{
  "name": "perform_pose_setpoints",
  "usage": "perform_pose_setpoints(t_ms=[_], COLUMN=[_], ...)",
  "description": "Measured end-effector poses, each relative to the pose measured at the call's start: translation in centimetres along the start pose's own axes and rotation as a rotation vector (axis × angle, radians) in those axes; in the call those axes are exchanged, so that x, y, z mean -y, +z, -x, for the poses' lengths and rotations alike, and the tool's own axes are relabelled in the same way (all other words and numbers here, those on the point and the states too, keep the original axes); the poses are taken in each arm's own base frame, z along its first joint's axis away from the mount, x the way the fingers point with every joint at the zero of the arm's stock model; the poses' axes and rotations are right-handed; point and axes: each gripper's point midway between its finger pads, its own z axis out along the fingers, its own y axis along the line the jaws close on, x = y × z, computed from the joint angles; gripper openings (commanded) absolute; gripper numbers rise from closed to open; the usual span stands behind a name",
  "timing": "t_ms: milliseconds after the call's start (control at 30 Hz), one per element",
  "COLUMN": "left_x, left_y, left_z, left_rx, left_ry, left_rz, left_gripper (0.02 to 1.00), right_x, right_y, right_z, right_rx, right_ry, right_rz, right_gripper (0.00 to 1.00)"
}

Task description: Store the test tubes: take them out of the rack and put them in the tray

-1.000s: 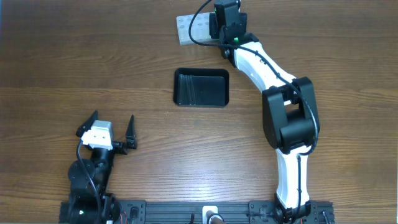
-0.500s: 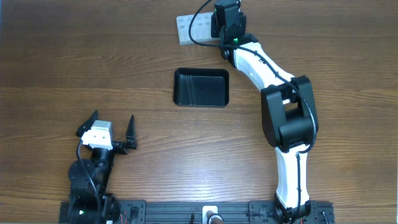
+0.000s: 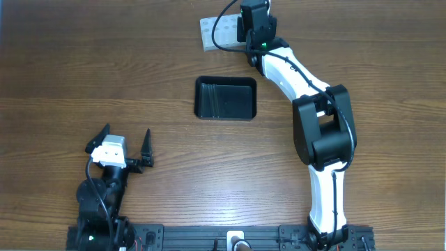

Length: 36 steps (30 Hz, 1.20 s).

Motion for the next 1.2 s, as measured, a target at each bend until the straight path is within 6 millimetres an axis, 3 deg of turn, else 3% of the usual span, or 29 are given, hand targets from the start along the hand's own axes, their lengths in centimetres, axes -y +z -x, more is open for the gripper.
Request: perform_pose_setpoints(t_ms=[267,400,633,767,867,1000,1200], left_x=[0.0,0.0,0.0,0.0,0.0,0.0,0.0], left_y=[0.0,0.0,0.0,0.0,0.0,0.0,0.0], left_z=[0.0,0.0,0.0,0.0,0.0,0.0,0.0], left_rx=[0.0,0.0,0.0,0.0,0.0,0.0,0.0], left_ry=[0.0,0.0,0.0,0.0,0.0,0.0,0.0], left_rz=[0.0,0.0,0.0,0.0,0.0,0.0,0.0], left_gripper=[1.0,1.0,1.0,1.0,1.0,1.0,1.0], right_x=[-0.1,-0.2,-0.5,-0.7,-1.3,-3.2,-5.0], right_y=[0.0,-0.6,-3.1,-6.1,-8.6,-11.2,-12.9], right_z=[0.3,1.4,7.2,10.9,12.0,10.8,4.4], right_rx=[0.005,-0.007,0.032,0.067,0.036,-0.062,-0.331], right_ry=[0.001,-0.004,0.008,0.017,0.008,0.001,-0.006], right_rz=[0.001,0.001,0.006,0.019,0.045,0.137,0.231], right_gripper=[0.108,0.093,0.086,0.095,0.112,0.119,0.132])
